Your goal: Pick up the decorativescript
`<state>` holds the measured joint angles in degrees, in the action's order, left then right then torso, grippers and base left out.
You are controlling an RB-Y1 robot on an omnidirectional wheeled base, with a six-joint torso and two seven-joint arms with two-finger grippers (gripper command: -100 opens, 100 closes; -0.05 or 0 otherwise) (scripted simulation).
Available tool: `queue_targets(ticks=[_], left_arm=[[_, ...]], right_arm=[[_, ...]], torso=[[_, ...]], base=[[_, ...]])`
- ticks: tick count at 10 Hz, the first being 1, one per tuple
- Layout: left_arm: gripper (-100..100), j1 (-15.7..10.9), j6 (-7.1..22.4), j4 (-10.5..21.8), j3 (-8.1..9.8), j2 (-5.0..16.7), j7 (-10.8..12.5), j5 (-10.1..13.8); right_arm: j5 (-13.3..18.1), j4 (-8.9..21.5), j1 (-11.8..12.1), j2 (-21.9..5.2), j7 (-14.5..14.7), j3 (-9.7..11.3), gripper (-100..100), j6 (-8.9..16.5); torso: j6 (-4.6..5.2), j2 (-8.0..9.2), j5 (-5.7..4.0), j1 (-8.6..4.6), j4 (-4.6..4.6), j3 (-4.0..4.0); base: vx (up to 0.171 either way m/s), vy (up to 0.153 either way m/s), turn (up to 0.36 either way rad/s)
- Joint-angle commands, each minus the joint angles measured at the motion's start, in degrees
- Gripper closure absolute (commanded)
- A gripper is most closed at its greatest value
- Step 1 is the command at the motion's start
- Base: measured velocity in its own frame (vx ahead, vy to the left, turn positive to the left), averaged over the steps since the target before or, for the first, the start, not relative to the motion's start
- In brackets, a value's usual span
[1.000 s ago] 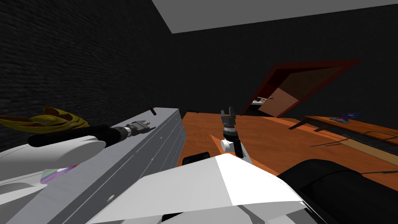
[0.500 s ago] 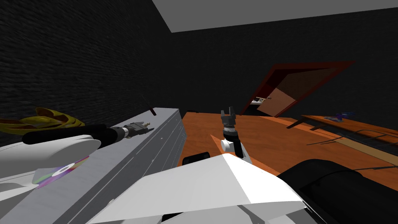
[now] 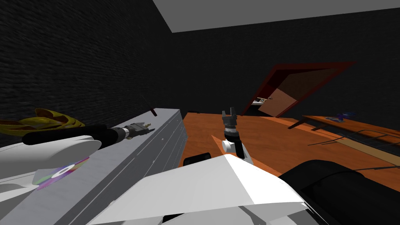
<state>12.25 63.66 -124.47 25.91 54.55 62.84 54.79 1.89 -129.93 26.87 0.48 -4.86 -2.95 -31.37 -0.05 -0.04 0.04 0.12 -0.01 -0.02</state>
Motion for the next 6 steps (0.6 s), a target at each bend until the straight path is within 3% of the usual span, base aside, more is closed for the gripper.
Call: queue_targets(ticks=[1,6], left_arm=[[-100,-0.1,2.5,1.0,0.93,0.9,1.9,1.8],[-100,-0.1,2.5,1.0,0.93,0.9,1.9,1.8]], right_arm=[[0.0,0.0,0.0,0.0,0.0,0.0,0,0.0],[0.0,0.0,0.0,0.0,0.0,0.0,0,0.0]], torso=[[0.0,0.0,0.0,0.0,0.0,0.0],[0.0,0.0,0.0,-0.02,0.0,0.0]], base=[[0.013,0.032,-0.049],[0.005,0.015,-0.021]])
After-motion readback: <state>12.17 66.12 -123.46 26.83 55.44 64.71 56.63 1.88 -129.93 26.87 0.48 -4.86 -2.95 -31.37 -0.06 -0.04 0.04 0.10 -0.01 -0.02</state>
